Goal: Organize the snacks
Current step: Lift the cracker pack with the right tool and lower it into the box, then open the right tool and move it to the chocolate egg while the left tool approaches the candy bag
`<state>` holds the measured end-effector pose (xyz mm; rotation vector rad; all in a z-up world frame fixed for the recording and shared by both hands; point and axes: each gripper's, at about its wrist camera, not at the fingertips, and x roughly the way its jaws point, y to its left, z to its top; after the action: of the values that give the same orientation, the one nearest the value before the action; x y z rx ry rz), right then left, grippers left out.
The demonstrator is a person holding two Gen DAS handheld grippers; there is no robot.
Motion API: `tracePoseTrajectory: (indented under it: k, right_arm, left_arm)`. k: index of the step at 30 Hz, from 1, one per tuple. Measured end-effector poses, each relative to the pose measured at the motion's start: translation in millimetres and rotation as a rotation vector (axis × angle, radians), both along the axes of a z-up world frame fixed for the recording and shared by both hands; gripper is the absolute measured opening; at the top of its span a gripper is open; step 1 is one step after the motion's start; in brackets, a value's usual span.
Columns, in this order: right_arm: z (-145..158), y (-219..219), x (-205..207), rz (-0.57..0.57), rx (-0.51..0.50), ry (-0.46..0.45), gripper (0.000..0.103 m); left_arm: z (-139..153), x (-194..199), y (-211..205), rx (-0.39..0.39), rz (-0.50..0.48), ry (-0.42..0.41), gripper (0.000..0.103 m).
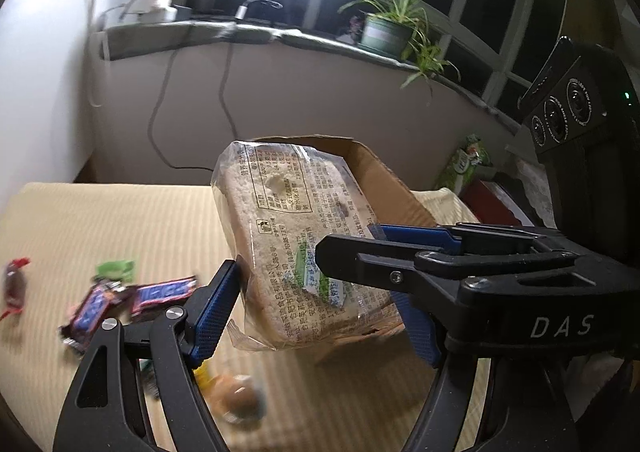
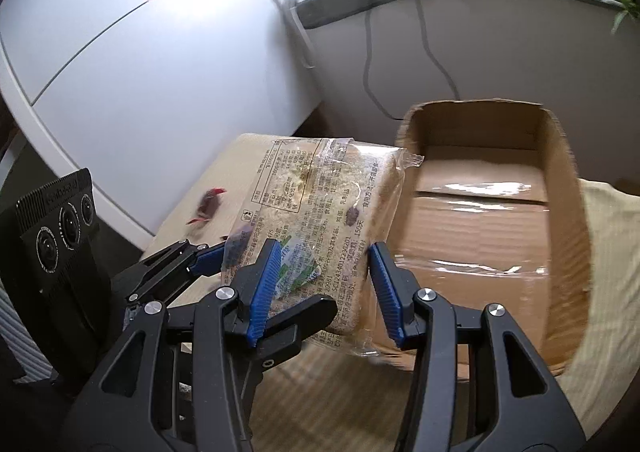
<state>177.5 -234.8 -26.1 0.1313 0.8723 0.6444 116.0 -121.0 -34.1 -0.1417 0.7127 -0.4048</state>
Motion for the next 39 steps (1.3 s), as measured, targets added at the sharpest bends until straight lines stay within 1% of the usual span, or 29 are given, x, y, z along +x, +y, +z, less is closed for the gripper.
tracePoseTrajectory:
  k: [7,13,19,23,32,36,39]
  right_arm:
    - [-13.9,-37.2,21.9,-0.069,-0.011,0.022,0.049]
    - [-25.7,-63.6,29.3,-0.113,-0.004,0.042,0.049]
    - [-32.6,-80.2,36.6,-0.144,-0.007,0.059,0.049]
    - [-34.4,-87.5,38.4,-0.173,-0.025,0.055,0.049]
    - [-31.1,-98.5,32.4,-0.226,-0.033,0.034,0.049]
    - [-24.8,-97.2,23.0,-0.237,-0.047,0.006,0.049]
    - [-18.0,-91.9,15.1,-0.230,-0.059,-0.021,0.050]
  left_arm:
    - [-9.2,23.2,-35.7,0.025,-0.056,0.032,0.076]
    - [-17.2,36.3,-59.7,0.053,-0.096,0.049,0.076]
    - [-24.5,43.7,-76.9,0.081,-0.116,0.065,0.075]
    - [-25.8,42.1,-86.9,0.118,-0.128,0.060,0.075]
    - [-23.8,33.8,-80.0,0.117,-0.118,0.061,0.075]
    - [-15.5,23.6,-73.8,0.113,-0.112,0.035,0.076]
    - [-8.9,13.4,-63.7,0.090,-0.101,0.009,0.076]
